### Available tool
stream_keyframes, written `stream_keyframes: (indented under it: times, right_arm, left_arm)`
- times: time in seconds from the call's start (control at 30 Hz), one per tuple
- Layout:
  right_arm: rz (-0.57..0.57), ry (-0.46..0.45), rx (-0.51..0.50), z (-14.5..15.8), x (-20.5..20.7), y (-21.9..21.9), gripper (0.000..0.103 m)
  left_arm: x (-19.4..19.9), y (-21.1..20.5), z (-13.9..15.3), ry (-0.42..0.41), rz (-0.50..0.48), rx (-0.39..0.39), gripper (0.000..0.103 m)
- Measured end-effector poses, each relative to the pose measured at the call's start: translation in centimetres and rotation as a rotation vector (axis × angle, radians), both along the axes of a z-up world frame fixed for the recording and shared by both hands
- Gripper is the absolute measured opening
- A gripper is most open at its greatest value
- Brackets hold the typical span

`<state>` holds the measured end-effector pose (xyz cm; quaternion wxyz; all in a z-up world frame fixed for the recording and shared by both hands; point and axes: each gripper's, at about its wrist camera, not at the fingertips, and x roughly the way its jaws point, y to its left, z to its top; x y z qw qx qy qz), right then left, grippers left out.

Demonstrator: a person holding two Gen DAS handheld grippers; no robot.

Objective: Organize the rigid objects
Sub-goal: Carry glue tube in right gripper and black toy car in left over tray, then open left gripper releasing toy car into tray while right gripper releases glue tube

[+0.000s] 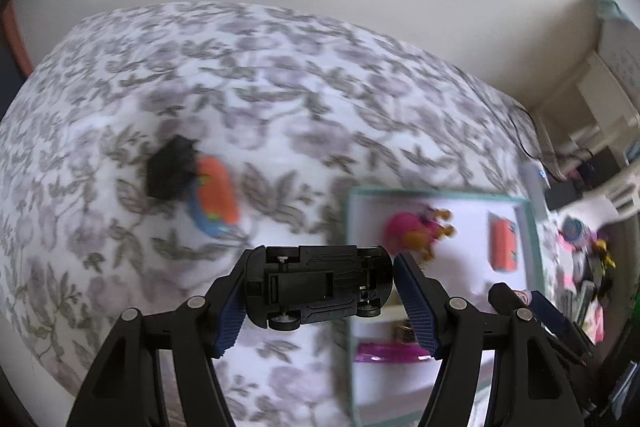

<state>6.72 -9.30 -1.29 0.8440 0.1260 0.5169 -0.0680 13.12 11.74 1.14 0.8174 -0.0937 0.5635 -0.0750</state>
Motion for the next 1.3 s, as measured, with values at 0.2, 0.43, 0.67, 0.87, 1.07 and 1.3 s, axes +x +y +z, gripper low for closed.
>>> stream_keyframes:
  times: [0.2, 0.43, 0.67, 0.87, 1.07, 1.3]
  right_arm:
    - [-0.067, 0.007, -0.02, -0.5, -0.4, -3.0, 0.079]
    - [-0.095, 0.023, -0.038, -1.4, -0.1, -4.7, 0.079]
    - [-0.097, 0.034, -0.025, -2.2, 0.4, -5.3, 0.079]
    - [-0.081, 0.036, -0.028, -2.5, 0.9, -5.1, 0.079]
    - [-0.07, 0.039, -0.023, -2.7, 1.1, -5.0, 0.079]
    - [-0.067, 0.039, -0.03, -2.6, 1.1, -5.1, 0.079]
  left_arm:
    - [-0.6, -3.9, -0.8, 0.021, -0.077, -0.005, 0.071]
    - [-0.7, -7.1, -2.5, 0.063, -0.131, 0.01, 0.072]
    - [-0.7, -8.6, -3.7, 0.074, -0.15, 0.052, 0.072]
    - [-0.6, -8.7, -4.1, 0.078, -0.15, 0.075, 0.072]
    - [-0.7, -9.0, -4.1, 0.078, -0.155, 0.084, 0.072]
    - [-0.7, -8.9, -3.6, 0.072, -0.152, 0.083, 0.073]
